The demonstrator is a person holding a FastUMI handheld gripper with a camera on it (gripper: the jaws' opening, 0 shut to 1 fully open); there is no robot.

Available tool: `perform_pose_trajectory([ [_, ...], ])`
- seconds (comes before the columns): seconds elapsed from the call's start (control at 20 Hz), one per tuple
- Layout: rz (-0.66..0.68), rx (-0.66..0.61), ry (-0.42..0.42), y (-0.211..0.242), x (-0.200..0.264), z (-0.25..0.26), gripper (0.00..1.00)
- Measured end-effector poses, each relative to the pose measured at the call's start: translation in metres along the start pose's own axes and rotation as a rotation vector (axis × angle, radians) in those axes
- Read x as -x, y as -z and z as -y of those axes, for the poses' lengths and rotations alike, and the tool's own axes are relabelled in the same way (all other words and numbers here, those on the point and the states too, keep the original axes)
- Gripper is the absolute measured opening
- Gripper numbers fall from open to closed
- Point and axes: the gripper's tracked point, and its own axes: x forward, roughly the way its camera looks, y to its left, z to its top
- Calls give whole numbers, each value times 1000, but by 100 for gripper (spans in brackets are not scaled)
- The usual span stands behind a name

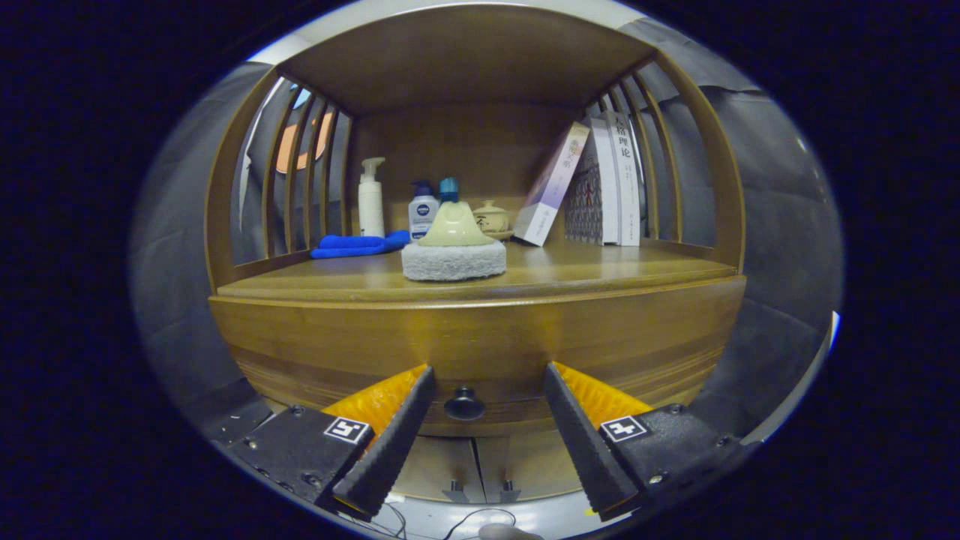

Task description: Pull open the drawer, take out the items inside it, and place them on the countertop above the cabinet.

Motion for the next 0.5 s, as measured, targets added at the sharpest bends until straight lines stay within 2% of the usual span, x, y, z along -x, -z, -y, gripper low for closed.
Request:
perform_pose_trajectory([
  [0.2, -39, 40, 9, 5, 6, 5, 97],
  [0.5, 39, 30, -19, -59, 73, 1, 97],
])
